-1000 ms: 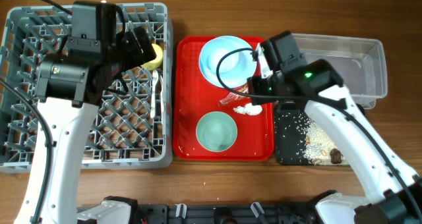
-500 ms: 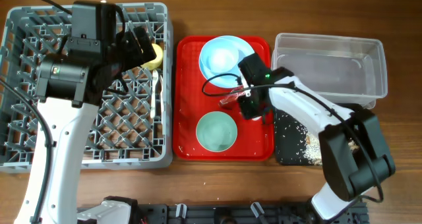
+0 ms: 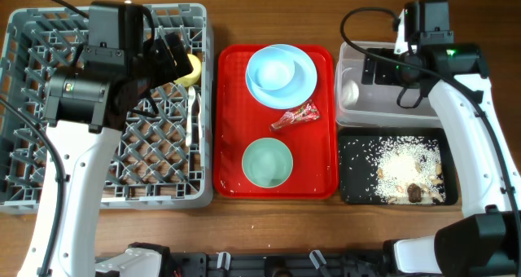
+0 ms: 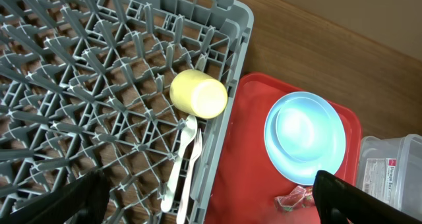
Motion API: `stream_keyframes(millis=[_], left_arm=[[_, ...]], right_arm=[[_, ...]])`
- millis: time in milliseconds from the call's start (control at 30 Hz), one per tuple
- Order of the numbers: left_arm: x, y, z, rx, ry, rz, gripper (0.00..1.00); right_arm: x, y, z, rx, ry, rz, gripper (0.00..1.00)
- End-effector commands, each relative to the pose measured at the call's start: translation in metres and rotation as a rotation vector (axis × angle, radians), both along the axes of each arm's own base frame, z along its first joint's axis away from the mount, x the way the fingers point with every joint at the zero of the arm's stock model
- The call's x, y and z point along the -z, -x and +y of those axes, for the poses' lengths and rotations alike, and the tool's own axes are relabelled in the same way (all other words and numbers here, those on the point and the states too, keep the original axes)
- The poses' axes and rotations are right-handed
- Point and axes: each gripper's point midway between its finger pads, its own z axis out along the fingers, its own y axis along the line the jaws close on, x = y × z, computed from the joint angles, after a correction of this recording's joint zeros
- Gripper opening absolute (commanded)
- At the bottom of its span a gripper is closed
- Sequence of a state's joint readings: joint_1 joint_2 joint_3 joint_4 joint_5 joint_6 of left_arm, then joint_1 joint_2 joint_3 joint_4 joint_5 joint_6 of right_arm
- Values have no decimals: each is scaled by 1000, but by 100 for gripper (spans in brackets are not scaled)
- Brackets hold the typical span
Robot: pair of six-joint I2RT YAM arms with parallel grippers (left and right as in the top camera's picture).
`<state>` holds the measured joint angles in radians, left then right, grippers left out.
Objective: Sort waste into correct bins and load items into the dishwasher rack
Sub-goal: 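Carry the tissue into the clear bin and open the right gripper, then grasp the red candy wrapper on the red tray with the right gripper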
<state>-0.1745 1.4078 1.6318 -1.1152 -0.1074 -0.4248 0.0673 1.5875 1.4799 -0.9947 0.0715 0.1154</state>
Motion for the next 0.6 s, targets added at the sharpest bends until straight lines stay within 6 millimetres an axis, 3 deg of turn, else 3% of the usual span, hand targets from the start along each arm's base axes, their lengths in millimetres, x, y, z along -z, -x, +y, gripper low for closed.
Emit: stream_keyframes(millis=[0,67,167,267,333,433,567], left_arm=[[-5,-1,3,-10,-1,-16,100],[-5,-1,3,-10,-1,-16,100],[-5,-1,3,-10,-1,-16,100],[-5,-1,3,-10,-1,-16,100],[-5,-1,3,-10,-1,-16,100],[-5,-1,3,-10,-1,-16,100],[-5,-1,3,-10,-1,-16,100]], right_arm=[[-1,3,42,-143,-194,11,100],[-2,5,51,-166,-247,17,100],[-9,15,98,-294,-396,33,99],[3,23,139,-396,-341,64,96],[30,27,162,-391,-244,118,96],[77,34,179,-280,-153,229,96],[135,41,187,-33,-159,375,100]])
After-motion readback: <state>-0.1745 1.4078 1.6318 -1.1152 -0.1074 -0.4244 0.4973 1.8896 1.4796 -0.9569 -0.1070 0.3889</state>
